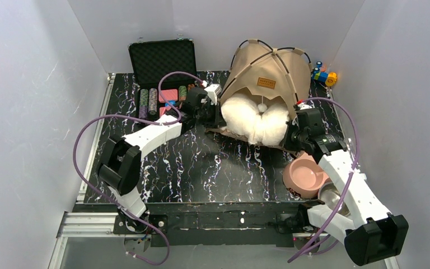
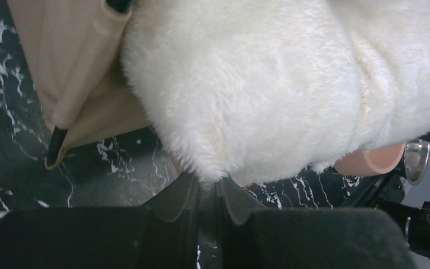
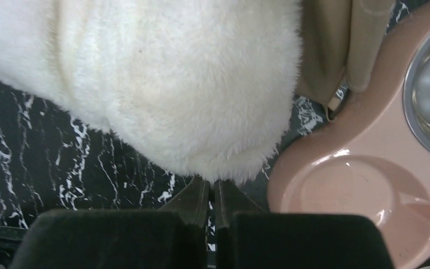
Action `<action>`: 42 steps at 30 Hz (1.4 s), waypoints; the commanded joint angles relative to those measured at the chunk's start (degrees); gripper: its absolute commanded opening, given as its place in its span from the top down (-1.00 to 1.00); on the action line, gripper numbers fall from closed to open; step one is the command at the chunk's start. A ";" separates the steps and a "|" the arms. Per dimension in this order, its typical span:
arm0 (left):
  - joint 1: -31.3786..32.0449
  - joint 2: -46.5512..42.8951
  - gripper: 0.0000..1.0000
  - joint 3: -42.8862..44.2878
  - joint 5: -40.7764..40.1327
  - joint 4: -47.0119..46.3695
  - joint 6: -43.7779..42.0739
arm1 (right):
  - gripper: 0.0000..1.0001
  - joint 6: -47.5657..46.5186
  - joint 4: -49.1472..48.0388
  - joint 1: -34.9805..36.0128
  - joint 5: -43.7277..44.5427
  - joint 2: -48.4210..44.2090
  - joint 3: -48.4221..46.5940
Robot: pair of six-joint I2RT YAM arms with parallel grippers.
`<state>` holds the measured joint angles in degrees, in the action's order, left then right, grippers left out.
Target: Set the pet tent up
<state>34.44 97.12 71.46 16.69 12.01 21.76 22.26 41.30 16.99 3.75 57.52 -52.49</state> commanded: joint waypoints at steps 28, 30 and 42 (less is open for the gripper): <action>6.44 18.96 1.00 20.88 -12.42 -10.02 -3.02 | 0.97 -0.32 -44.29 1.56 16.57 21.13 -1.77; 6.45 20.29 1.00 22.20 -13.07 -8.43 -3.20 | 0.97 1.18 -42.03 1.68 18.02 23.02 -2.85; 6.49 7.24 -0.96 14.15 -8.50 -7.03 -6.84 | -0.35 1.93 -24.73 2.52 3.91 14.77 -5.19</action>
<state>40.86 114.72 88.16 4.21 5.19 16.58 23.90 9.93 19.11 16.58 77.52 -53.89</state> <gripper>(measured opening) 0.930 0.592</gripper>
